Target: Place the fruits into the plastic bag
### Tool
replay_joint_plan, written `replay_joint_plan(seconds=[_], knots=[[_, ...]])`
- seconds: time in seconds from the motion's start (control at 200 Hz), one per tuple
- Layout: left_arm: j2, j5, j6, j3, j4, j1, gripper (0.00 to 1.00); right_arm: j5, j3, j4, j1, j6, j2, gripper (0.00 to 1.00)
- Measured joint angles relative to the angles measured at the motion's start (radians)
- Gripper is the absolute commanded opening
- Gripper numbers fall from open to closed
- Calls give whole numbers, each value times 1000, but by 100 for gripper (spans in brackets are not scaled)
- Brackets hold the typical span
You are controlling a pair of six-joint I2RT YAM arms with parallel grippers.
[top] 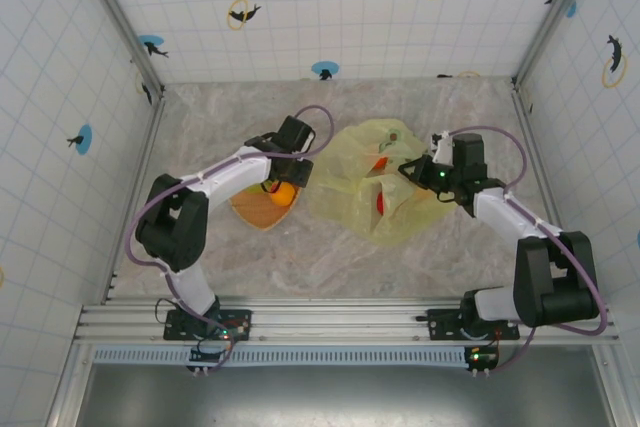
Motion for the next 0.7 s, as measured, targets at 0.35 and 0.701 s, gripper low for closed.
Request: replay_joint_plan(seconds=[0.35, 0.701], knots=[[36, 0, 0, 19, -2, 0, 53, -8, 0, 0, -3, 1, 0, 0], [67, 0, 0, 30, -4, 0, 49, -12, 0, 0, -4, 2, -1, 0]])
